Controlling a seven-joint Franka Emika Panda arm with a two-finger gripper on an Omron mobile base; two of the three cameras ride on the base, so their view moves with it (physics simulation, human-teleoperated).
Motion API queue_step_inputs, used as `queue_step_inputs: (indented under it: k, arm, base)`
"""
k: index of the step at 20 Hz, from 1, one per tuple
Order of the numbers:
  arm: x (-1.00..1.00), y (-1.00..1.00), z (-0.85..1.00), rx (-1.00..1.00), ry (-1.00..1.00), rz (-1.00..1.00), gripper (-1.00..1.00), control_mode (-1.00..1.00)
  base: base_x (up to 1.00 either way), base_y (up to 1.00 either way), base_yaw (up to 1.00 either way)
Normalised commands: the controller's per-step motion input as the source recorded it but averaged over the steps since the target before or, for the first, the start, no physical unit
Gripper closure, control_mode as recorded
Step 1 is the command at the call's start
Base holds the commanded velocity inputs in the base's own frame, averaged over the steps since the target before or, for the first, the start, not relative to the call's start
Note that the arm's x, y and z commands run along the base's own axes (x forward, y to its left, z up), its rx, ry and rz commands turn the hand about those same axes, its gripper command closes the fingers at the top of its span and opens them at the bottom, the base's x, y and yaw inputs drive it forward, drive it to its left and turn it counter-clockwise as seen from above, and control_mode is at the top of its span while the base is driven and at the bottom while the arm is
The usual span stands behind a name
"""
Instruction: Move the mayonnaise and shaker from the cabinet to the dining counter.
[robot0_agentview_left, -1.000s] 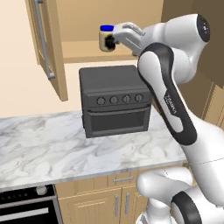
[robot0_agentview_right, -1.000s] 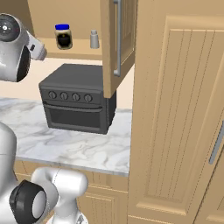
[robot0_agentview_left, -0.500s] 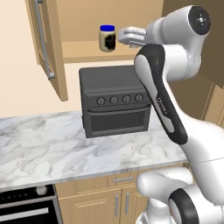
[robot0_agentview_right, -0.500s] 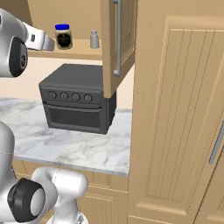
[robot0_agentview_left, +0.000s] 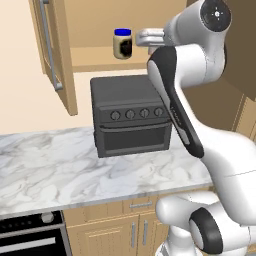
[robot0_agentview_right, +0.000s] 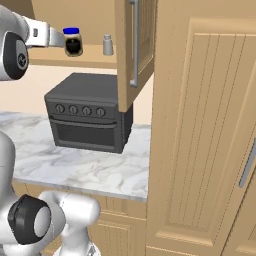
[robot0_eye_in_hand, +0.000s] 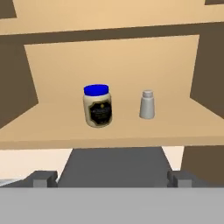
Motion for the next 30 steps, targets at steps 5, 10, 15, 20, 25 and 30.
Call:
queue_step_inputs:
  k: [5, 10, 15, 20, 25, 30]
  arm:
    - [0.24, -0.01, -0.01, 0.0, -0.15, -0.01, -1.0, -1.0]
    - [0.28, 0.0, 0.0, 0.0, -0.05, 0.0, -1.0, -1.0]
    - [0.32, 0.04, 0.02, 0.01, 0.01, 0.0, -1.0, -1.0]
    - [0.28, 0.06, 0.03, 0.0, 0.09, 0.0, -1.0, -1.0]
    - [0.25, 0.04, 0.0, 0.0, 0.11, 0.02, -1.0, -1.0]
    - [0.23, 0.04, 0.0, 0.0, 0.01, 0.04, -1.0, -1.0]
  base:
    - [0.0, 0.0, 0.0]
    - [0.0, 0.0, 0.0]
    - [0.0, 0.0, 0.0]
    - [0.0, 0.0, 0.0]
    - [0.0, 0.0, 0.0]
    - [0.0, 0.0, 0.0]
